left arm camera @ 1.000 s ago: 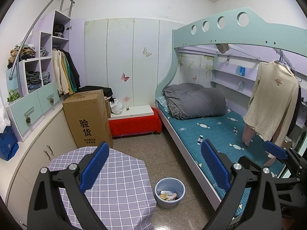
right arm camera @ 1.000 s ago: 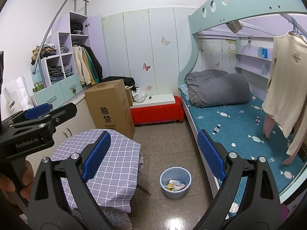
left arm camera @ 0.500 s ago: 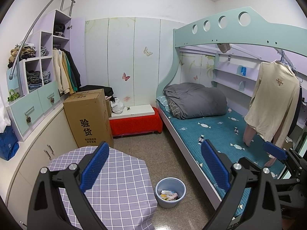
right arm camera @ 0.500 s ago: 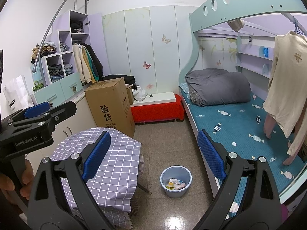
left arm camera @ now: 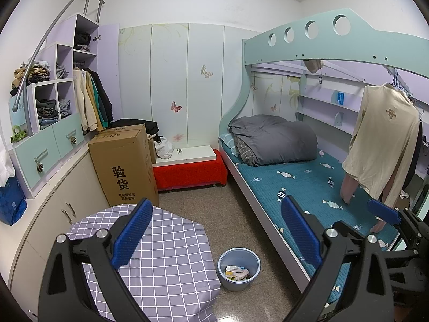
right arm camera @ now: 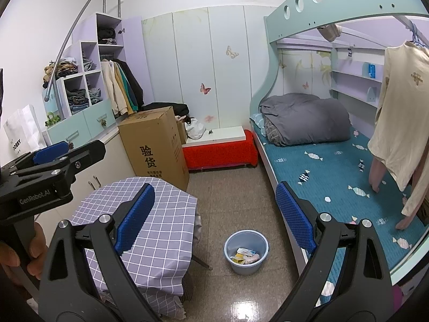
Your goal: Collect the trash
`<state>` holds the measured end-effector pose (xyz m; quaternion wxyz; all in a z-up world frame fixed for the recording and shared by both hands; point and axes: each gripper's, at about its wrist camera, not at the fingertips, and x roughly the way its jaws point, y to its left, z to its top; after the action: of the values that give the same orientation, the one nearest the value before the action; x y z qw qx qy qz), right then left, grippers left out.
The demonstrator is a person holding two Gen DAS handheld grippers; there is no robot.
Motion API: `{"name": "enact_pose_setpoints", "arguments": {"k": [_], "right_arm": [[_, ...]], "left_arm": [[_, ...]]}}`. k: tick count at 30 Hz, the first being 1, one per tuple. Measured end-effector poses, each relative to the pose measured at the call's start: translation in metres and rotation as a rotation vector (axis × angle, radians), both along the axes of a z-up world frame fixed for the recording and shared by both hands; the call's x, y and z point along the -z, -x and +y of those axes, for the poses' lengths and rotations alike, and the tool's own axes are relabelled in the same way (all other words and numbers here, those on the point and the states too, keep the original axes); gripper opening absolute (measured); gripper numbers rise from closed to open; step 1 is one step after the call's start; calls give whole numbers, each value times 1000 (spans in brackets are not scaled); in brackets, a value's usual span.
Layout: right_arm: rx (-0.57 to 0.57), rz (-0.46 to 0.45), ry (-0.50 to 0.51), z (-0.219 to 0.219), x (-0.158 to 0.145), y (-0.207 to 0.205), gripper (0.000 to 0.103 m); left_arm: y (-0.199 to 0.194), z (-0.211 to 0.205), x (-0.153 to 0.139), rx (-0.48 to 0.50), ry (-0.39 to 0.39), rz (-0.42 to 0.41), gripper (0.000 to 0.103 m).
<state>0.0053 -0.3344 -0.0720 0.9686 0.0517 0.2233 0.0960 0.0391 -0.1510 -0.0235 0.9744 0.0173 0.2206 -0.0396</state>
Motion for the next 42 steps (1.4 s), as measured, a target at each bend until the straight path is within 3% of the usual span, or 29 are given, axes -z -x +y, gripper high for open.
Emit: {"name": "enact_pose_setpoints", "arguments": {"k": [42], "right_arm": [[-4, 37, -11, -5, 4, -17, 90]], "left_arm": [[-11, 16, 12, -7, 2, 14, 95]]}}
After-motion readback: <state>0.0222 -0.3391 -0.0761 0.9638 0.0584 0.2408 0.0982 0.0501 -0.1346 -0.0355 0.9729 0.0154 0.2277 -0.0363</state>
